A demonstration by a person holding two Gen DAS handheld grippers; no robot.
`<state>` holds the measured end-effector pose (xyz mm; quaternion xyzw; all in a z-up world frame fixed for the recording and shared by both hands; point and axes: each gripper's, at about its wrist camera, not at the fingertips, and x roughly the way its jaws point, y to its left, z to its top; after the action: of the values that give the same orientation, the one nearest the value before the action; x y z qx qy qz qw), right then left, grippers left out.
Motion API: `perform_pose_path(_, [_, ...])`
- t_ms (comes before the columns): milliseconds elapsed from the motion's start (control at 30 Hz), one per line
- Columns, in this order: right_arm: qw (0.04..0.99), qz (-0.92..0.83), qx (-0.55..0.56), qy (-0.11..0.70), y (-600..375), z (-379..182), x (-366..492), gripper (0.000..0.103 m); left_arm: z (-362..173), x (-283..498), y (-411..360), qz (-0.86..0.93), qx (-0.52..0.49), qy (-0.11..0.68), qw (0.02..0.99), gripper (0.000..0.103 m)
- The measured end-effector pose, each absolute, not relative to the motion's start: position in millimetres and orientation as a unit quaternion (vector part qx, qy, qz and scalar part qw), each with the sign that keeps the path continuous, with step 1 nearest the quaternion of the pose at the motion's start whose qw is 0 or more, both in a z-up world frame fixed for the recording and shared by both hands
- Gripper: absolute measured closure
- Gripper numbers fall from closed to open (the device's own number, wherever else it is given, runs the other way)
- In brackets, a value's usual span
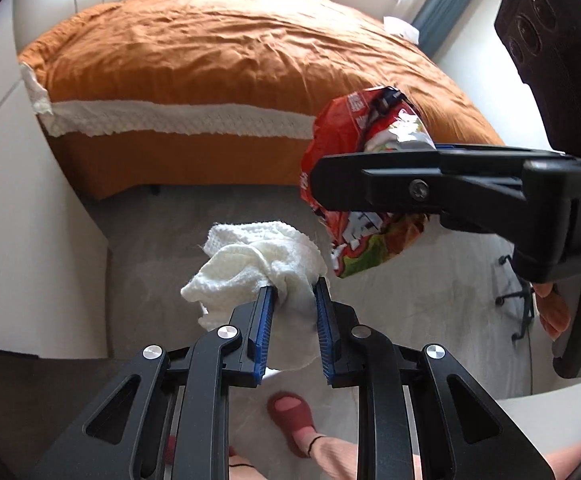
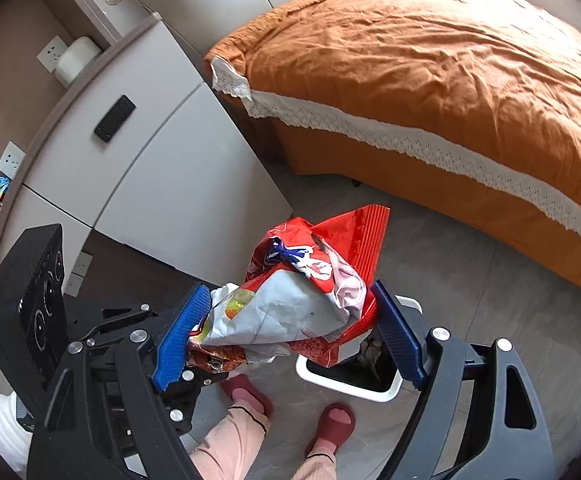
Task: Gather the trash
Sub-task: 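Carry both items over the bin and open both tools to drop them, then move both open tools back over the desk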
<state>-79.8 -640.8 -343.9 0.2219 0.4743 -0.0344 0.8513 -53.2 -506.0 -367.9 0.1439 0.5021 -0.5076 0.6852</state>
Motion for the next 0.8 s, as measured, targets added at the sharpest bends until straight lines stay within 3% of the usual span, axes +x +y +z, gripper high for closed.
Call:
perform_pose_path(33, [0.845,-0.032,0.232,0.481,-644.0,-361.9,-78.8,0.020,-384.2,-57.0,-510.2,-0.517,0.145,0.511,0.671,0.077])
perform_pose_path(67, [0.839,-0.029,0.236,0.490,-646.2,-376.2,-77.8,0.016,-403.0,-57.3,-515.7,-0.523,0.146,0.525,0.655,0.047])
perform_pose_path(100, [0.833,-0.032,0.234,0.501,-647.3,-391.6,-76.8,0.012,-416.9,-58.6,-518.1,-0.520,0.147,0.534,0.650,0.003])
perform_pose_path(133, [0.829,-0.037,0.230,0.509,-649.6,-406.0,-76.9,0.004,-428.1,-59.2,-518.2,-0.514,0.144,0.532,0.657,0.006])
perform_pose_path(333, [0.808,-0.062,0.231,0.538,-655.5,-451.9,-89.9,0.004,-453.3,-57.8,-513.7,-0.492,0.127,0.555,0.658,0.005])
perform_pose_path(800, [0.832,-0.064,0.219,0.506,-640.2,-368.9,-105.6,0.004,-359.1,-45.0,-475.0,-0.454,0.100,0.532,0.708,0.005])
